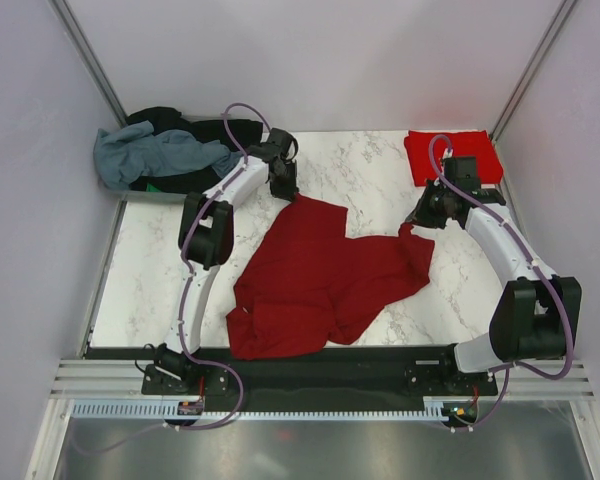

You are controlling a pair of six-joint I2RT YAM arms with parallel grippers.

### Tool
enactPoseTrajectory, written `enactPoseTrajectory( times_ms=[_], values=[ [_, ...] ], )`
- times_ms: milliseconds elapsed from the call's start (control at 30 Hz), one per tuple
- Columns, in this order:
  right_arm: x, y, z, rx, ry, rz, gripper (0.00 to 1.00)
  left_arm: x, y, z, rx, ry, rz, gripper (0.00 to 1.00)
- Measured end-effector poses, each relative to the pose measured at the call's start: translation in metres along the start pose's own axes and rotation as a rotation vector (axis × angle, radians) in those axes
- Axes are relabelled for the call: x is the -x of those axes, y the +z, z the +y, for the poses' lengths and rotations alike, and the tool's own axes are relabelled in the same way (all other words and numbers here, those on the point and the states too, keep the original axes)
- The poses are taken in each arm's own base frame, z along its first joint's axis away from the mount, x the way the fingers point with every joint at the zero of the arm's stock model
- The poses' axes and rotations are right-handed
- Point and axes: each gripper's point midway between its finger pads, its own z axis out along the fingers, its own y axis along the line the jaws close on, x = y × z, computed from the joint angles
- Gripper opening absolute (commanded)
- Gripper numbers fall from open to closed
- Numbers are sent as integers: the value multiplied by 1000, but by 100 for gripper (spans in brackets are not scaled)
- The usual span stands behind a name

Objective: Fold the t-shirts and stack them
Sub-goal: Flatten the tshirt out

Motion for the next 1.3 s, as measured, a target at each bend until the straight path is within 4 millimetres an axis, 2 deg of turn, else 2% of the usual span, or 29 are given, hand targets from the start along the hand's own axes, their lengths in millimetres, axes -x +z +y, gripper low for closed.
enactPoseTrajectory(
  times_ms=[100, 167, 200, 267, 333, 400, 500, 567, 600, 733, 767, 833, 1000, 1200, 1300],
  values=[
    [0, 0, 0, 0, 0, 2, 0, 0, -2, 0, 1, 0, 1, 2],
    [1, -3, 1, -2, 3, 6, 0, 3, -14, -2, 1, 1, -6, 2],
    [3, -6, 3, -2, 6, 5, 0, 6, -22, -4, -1, 1, -12, 2],
    [16, -17, 13, 14, 11, -18, 0, 19, -54, -13, -15, 5, -55, 2],
    [35, -31, 28, 41, 15, -62, 0, 35, -98, -25, -42, 14, -123, 2],
    [59, -54, 47, 78, 14, -125, 0, 56, -160, -40, -84, 25, -232, 2],
    [98, -102, 78, 149, -1, -250, 0, 75, -275, -64, -168, 48, -433, 2],
    [117, -142, 98, 205, -18, -347, 0, 76, -355, -75, -225, 64, -574, 2],
    [123, -163, 106, 228, -23, -391, 0, 73, -396, -78, -252, 72, -645, 2],
    [129, -251, 125, 312, -34, -580, 0, 42, -529, -81, -349, 100, -886, 2],
    [127, -274, 127, 327, -33, -629, 0, 30, -560, -80, -374, 107, -946, 2],
    [120, -316, 128, 356, -33, -720, 0, 8, -604, -77, -409, 118, -1032, 2],
    [96, -413, 123, 409, -31, -943, 0, -46, -684, -65, -480, 140, -1198, 2],
    [55, -520, 102, 457, -9, -1221, 0, -109, -747, -53, -564, 180, -1344, 2],
    [32, -561, 88, 472, 7, -1339, 0, -135, -771, -53, -620, 220, -1403, 2]
  ],
)
